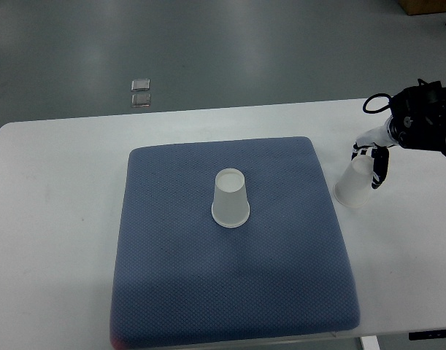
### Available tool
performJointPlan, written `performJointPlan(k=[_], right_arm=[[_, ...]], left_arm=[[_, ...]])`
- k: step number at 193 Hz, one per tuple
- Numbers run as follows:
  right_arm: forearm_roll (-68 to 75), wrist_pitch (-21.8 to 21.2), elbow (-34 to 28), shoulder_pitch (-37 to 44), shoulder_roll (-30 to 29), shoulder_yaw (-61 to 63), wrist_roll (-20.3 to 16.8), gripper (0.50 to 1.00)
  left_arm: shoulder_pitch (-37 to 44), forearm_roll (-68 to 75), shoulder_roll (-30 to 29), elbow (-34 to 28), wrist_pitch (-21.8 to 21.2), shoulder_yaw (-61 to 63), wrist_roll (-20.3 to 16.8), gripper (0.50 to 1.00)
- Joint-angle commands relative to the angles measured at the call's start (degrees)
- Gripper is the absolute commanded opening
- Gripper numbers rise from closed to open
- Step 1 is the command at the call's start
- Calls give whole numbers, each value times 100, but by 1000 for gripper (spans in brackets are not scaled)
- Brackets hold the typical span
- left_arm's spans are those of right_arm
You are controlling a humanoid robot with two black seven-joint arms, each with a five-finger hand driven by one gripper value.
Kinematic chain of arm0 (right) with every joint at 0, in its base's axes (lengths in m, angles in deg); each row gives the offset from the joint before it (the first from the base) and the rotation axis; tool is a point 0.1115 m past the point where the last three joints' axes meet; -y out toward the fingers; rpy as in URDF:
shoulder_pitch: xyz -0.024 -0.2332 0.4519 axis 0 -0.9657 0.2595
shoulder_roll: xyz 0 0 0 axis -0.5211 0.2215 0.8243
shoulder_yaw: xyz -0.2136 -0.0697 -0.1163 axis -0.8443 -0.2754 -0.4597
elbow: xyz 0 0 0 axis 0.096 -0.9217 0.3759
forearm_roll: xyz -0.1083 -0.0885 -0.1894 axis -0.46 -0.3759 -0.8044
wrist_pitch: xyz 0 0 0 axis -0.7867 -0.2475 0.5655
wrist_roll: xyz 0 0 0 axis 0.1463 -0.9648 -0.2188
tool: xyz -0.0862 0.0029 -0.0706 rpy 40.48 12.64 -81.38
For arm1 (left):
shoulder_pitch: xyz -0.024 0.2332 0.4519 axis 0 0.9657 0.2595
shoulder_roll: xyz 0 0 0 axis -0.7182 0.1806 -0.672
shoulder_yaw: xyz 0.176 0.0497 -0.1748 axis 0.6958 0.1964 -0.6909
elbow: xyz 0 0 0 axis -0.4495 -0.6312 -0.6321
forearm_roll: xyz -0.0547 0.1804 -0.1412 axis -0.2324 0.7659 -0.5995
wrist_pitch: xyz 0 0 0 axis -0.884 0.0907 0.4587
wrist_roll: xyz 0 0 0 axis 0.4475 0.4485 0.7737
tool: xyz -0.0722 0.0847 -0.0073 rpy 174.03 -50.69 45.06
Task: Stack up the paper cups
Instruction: 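Close the right hand fingers around the white cup, then lift the held cup and carry it toward the cup on the pad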
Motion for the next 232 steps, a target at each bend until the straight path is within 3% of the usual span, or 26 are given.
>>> performJointPlan(k=[1, 54, 102, 167, 207, 232], right_arm=[[2, 7, 19, 0, -22, 0, 0, 850], [2, 77, 46, -88, -39, 8, 0, 846], [2, 104, 46, -53, -39, 0, 0, 752], [-15, -2, -130, 430, 101, -27, 0, 748], [-24, -538, -684, 1564, 453, -115, 0, 748], [-50, -1179, -974, 2461, 717, -115, -9, 748]], left_arm=[[0, 0, 0, 3, -1, 0, 0, 1000], [0, 0, 0, 3, -1, 0, 0, 1000], [0, 0, 0, 3, -1, 0, 0, 1000], [0, 0, 0, 3, -1, 0, 0, 1000], [0, 0, 0, 3, -1, 0, 0, 1000], [0, 0, 0, 3, -1, 0, 0, 1000]])
